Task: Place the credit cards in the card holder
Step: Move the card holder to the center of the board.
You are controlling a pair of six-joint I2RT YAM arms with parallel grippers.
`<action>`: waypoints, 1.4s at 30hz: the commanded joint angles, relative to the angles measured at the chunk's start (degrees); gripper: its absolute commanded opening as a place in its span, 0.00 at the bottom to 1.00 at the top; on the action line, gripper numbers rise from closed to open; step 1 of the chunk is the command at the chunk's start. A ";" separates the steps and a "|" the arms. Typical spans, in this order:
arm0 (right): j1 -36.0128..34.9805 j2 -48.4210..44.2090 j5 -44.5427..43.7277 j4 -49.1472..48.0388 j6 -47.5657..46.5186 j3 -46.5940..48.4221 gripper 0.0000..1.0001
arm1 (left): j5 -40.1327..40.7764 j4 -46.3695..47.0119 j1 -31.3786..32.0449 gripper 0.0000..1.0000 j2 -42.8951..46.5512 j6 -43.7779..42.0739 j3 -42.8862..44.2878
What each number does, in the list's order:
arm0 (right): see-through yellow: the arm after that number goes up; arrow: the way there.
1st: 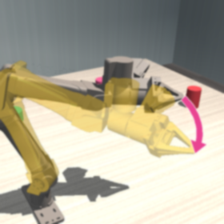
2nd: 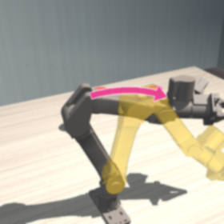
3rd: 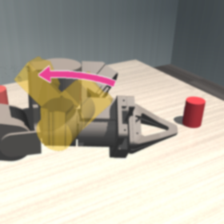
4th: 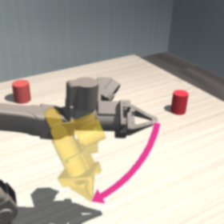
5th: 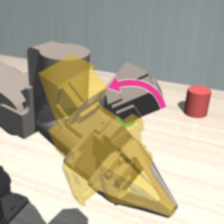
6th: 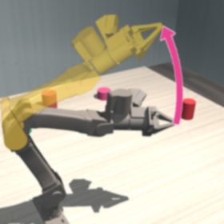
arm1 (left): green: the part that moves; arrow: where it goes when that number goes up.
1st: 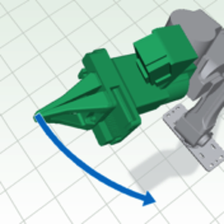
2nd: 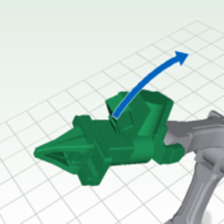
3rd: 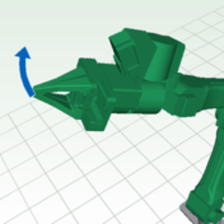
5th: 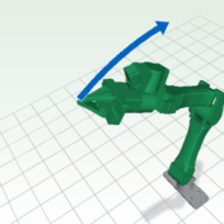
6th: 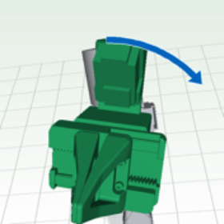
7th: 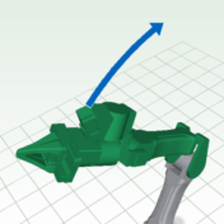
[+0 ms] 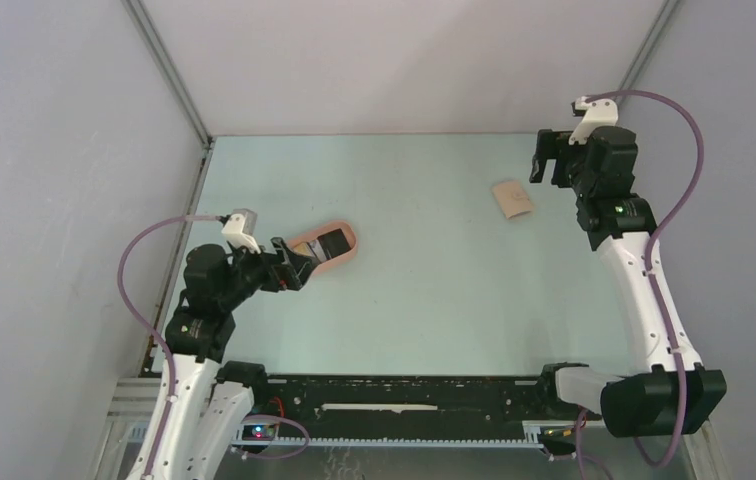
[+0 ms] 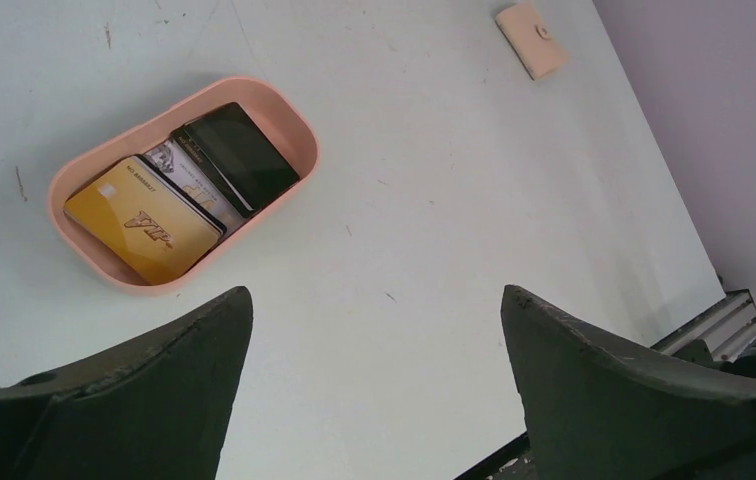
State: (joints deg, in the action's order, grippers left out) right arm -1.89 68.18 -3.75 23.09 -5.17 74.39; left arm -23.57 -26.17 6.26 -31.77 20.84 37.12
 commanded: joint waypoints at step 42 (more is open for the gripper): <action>5.59 73.30 15.79 34.33 -12.69 56.88 0.79 | 4.66 -4.93 -1.39 1.00 -0.94 -9.06 3.06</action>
State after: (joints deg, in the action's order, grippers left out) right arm 4.21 140.14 13.37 53.25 -17.91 129.05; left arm -18.63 -31.46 5.39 -32.40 13.02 37.67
